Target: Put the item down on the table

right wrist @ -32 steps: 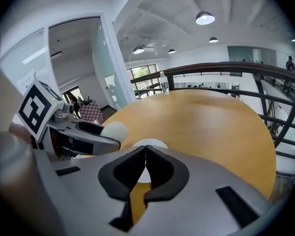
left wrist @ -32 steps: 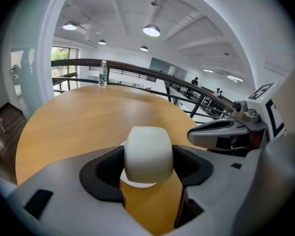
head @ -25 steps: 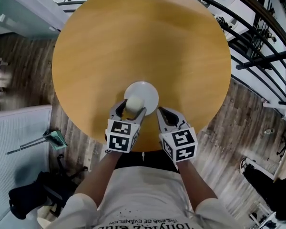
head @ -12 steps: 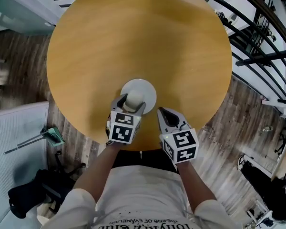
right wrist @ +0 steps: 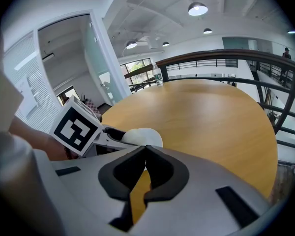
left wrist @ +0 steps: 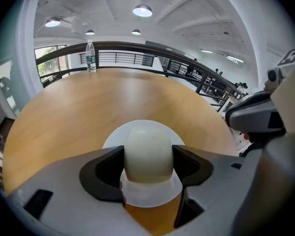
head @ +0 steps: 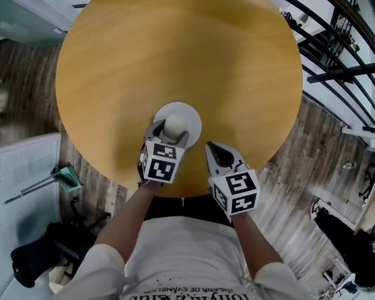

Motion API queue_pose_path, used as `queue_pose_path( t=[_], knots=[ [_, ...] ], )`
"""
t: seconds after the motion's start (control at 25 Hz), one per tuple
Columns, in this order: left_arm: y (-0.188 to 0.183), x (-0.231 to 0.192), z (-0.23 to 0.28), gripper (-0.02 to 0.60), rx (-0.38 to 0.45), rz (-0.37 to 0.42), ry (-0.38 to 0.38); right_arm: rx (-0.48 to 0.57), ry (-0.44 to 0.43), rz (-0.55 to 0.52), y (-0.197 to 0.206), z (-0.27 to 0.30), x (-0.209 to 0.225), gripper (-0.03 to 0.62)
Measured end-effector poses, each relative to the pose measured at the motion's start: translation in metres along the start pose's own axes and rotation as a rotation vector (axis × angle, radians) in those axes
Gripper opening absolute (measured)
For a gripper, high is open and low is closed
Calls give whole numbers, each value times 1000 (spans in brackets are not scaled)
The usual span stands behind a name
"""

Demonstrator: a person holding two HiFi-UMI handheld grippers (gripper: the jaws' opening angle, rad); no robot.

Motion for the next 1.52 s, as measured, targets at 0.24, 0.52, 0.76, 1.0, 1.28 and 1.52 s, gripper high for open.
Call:
queue_pose_path(
  t=[0.24, 0.52, 0.76, 1.0, 1.28, 1.52],
  knots=[
    [3, 2, 8, 321, -19, 20, -8, -3, -3, 4, 1, -1, 2, 26],
    [5, 2, 13, 321, -38, 19, -16, -7, -4, 10, 3, -2, 4, 26],
    [6, 2, 15, 321, -51, 28, -24, -4, -4, 14, 3, -1, 5, 26],
    [5, 4, 19, 321, -67, 62, -36, -3, -4, 23, 3, -1, 8, 26],
    [4, 8, 21, 322, -77, 90, -58, -3, -8, 30, 3, -2, 10, 26],
    [4, 9, 21, 322, -77, 83, -62, -3, -10, 31, 3, -3, 10, 26]
  ],
)
Point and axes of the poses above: the fingertips, and each gripper's own axes: z forward along the fingers, x to its right, y out of its underside, the point moved 9 cm from there along -z, backward along the fingers, and after that the axes turned 13 degrees about x, right-handed, at the moved point
